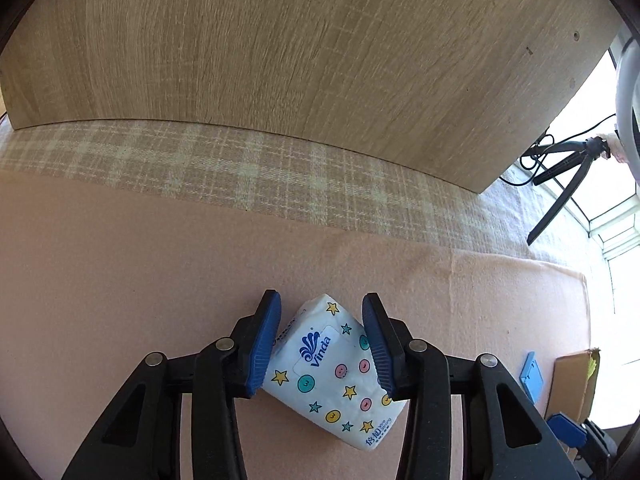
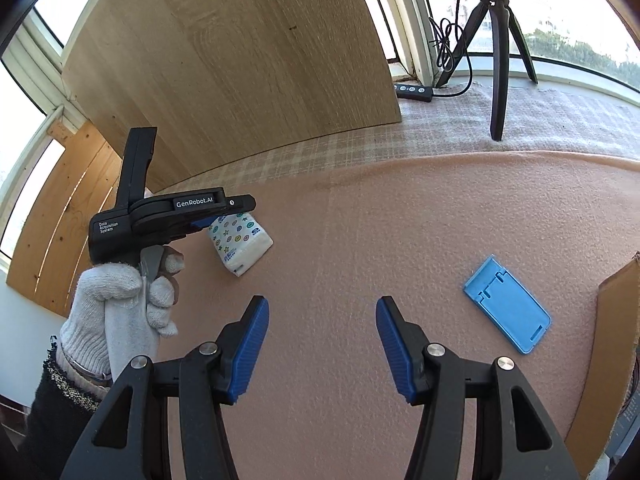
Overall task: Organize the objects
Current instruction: 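Close the left tool on the white Vinda tissue pack, then pass the tissue pack from the left tool into the right tool's fingers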
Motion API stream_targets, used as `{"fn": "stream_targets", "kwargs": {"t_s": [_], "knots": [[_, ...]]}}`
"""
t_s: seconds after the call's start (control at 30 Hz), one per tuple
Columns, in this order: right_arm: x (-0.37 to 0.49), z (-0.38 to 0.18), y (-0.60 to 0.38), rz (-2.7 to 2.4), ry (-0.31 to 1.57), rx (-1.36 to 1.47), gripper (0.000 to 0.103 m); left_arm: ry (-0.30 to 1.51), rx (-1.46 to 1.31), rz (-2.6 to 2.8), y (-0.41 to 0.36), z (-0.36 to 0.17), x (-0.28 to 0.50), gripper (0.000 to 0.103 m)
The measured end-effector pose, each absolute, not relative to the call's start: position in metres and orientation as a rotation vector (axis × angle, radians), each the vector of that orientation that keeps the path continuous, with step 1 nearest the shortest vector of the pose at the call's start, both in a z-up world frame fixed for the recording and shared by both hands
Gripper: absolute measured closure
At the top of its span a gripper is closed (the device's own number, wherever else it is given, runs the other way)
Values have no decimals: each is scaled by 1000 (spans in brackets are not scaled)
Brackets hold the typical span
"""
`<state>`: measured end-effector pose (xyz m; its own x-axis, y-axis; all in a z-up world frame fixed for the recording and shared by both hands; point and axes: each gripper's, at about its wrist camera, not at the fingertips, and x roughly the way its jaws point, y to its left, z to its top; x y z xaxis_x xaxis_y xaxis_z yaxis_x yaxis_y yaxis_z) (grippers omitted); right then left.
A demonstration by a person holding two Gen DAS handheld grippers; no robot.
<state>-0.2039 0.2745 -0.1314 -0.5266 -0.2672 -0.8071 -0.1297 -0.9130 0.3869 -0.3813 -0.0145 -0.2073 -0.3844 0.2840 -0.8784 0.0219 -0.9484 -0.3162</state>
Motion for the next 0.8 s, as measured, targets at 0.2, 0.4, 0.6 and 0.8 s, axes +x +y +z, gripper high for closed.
{"fn": "stream_targets", "kwargs": {"t_s": [0.2,0.4,0.6,0.8], "knots": [[-186,-128,283,-2620,-670,1463,51,-284,-1592,2414,22,-208,-345,64],[-158,-136,293,-2611,-743,1475,51,-202,-1554,2342,57,-209,-290,64],[-125,-141,293,-2627,-677,1517,51,-143,-1531,2254,87,-209,-239,64],[-98,-144,296,-2623,-680,1534,51,-63,-1497,2187,117,-209,-194,64]]}}
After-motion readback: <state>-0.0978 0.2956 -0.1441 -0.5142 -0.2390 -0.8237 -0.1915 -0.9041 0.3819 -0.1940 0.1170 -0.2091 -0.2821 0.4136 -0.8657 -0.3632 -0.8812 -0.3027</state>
